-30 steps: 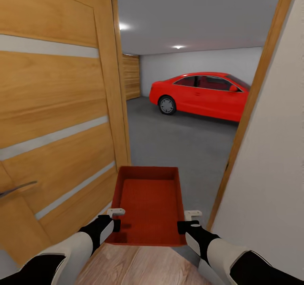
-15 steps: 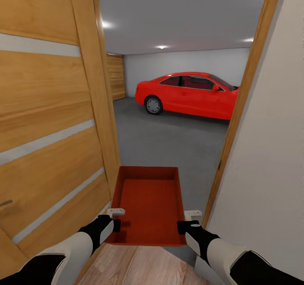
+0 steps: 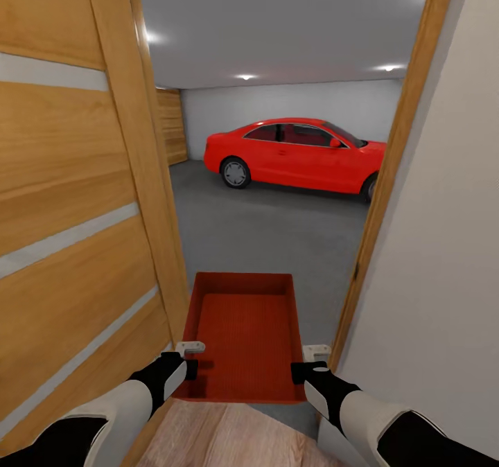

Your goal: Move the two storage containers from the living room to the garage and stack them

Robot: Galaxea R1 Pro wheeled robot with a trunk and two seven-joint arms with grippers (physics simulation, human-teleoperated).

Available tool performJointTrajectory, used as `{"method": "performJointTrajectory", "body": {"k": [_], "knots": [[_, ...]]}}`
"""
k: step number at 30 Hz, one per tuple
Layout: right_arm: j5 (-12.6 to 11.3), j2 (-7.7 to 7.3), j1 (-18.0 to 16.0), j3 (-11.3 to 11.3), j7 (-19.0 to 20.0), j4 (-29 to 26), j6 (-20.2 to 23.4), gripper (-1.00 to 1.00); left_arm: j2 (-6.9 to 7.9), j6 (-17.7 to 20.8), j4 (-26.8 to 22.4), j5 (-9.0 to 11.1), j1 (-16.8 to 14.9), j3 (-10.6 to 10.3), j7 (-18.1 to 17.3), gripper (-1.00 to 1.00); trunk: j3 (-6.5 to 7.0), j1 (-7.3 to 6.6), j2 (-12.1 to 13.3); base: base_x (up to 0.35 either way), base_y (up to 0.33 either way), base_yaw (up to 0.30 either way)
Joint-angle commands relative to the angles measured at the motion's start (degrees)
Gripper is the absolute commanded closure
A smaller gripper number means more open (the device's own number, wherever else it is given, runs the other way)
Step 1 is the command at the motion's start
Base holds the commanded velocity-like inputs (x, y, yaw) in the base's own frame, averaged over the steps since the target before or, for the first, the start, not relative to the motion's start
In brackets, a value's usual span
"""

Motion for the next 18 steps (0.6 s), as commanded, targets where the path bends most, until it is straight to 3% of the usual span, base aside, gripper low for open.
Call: {"method": "performJointTrajectory", "body": {"k": [1, 11, 18], "knots": [[-1.13, 0.0, 0.0, 1.21, -0.31, 0.09, 0.32, 1.0, 1.16, -0.39, -0.31, 0.65, -0.06, -1.04, 0.31, 1.0, -0.13, 0.05, -0.13, 0.11, 0.143, -0.016], [-1.19, -0.12, 0.0, 1.19, -0.31, 0.09, 0.32, 1.0, 1.16, -0.39, -0.27, 0.65, -0.08, -1.12, 0.35, 1.0, -0.13, 0.05, -0.13, 0.11, 0.149, -0.008], [-1.18, 0.07, 0.0, 1.2, -0.38, 0.09, 0.32, 1.0, 1.16, -0.39, -0.24, 0.65, -0.07, -1.2, 0.39, 1.0, -0.13, 0.05, -0.13, 0.041, 0.03, -0.17]]}}
